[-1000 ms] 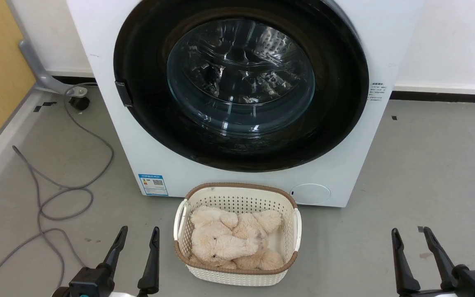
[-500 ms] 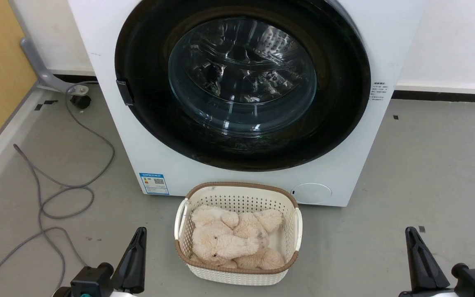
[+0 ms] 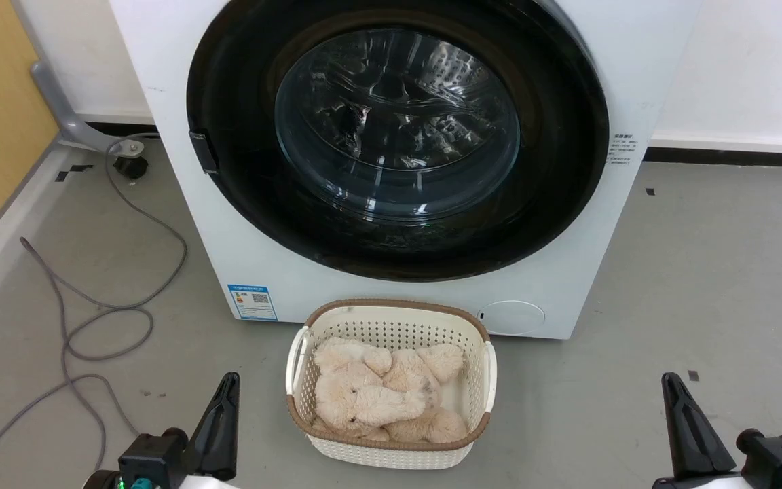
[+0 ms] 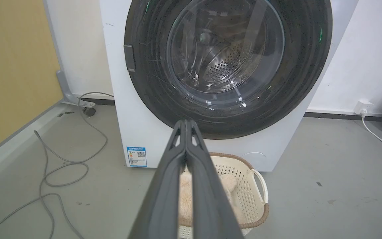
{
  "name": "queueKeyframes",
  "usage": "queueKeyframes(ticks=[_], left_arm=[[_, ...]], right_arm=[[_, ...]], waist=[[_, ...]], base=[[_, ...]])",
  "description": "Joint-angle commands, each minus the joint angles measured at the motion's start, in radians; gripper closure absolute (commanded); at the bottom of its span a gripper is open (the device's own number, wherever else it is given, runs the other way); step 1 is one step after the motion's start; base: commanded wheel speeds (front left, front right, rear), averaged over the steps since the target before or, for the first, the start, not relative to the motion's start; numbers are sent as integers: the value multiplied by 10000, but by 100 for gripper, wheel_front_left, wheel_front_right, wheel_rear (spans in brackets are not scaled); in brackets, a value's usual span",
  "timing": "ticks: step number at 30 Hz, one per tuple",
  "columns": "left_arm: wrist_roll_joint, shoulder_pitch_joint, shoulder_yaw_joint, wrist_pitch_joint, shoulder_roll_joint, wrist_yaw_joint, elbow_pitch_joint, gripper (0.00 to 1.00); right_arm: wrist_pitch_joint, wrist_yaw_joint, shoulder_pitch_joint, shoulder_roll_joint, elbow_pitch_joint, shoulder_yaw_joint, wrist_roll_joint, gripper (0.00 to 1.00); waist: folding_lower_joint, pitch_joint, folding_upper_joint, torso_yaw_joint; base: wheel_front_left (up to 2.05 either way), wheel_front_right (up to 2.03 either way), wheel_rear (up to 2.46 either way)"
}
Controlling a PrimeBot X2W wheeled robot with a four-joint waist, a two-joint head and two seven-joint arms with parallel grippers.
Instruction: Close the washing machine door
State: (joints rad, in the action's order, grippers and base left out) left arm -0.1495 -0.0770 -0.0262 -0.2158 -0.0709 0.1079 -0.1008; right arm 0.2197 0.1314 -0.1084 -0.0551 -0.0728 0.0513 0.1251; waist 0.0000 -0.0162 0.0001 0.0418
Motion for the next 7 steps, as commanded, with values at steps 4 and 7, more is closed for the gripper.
queueKeyframes(ticks=[4,7], left_arm=[[154,140,25,125,38,-76,86,100],[194,159,32,187,43,-107,114,100]], right_arm=[[-155,-2,189,10,94,-46,-131,100],[-216,-2,216,11,113,-60,-165,100]], waist=[[0,6,-1,-17],[0,11,-1,-29]], base=[[0,0,0],[0,0,0]])
